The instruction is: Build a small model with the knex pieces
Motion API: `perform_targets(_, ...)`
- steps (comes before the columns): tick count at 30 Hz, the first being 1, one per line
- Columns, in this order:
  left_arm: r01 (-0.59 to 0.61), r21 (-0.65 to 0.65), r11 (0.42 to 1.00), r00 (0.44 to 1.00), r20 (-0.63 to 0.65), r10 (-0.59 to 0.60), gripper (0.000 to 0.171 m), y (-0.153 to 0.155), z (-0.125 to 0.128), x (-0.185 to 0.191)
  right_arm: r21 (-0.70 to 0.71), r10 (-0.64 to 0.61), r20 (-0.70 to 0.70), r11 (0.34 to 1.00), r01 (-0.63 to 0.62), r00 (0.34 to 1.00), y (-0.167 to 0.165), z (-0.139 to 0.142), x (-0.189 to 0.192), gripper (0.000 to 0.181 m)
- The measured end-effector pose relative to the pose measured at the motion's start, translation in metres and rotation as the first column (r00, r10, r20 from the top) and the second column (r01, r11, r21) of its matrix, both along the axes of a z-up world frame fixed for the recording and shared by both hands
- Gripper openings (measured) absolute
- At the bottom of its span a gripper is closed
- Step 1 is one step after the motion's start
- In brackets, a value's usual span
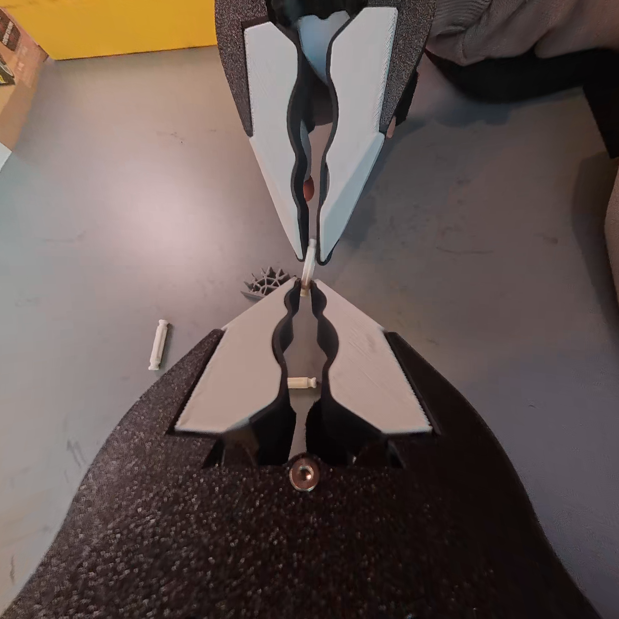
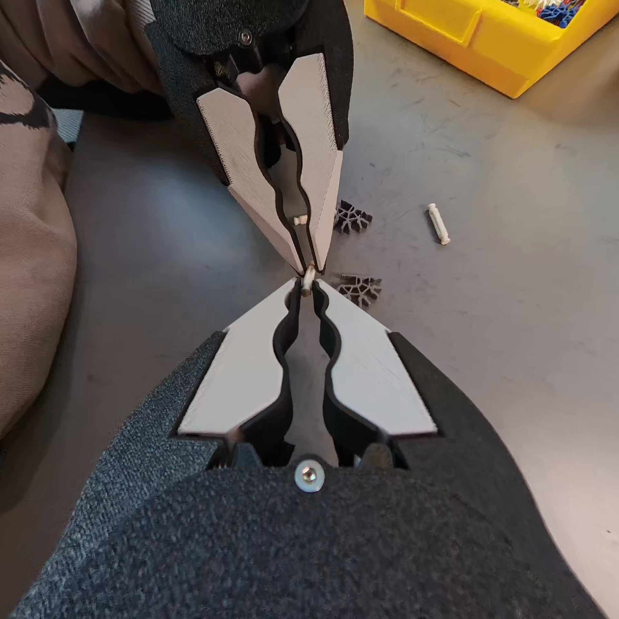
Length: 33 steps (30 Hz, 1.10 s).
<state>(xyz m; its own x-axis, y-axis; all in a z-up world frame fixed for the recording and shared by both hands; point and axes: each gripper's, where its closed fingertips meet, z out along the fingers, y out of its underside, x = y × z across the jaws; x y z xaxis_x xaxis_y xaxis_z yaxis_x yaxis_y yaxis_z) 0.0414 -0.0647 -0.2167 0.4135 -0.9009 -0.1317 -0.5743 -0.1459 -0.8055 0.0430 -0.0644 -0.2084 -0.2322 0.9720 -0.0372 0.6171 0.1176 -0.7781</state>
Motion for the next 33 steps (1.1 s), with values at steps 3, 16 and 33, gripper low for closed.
perform_targets(3, -0.033, 0.023, 0.999, 0.999, 0.019, 0.033, 0.006, 0.007, 0.005, -0.002, 0.032, -0.044, 0.029, 0.999, 0.043, 0.999, 0.007, -0.002, 0.002, 0.003)
perform_targets(16, -0.08, -0.071, 0.994, 0.996, -0.045, 0.077, 0.033, 0.032, -0.011, -0.013, -0.001, -0.259, 0.179, 0.965, 0.263, 0.949, 0.022, -0.013, 0.012, 0.003)
perform_targets(33, -0.036, -0.179, 0.983, 0.998, -0.064, 0.024, 0.028, 0.008, -0.02, -0.009, 0.033, -0.243, 0.267, 0.969, 0.243, 0.933, 0.019, -0.029, 0.02, 0.003)
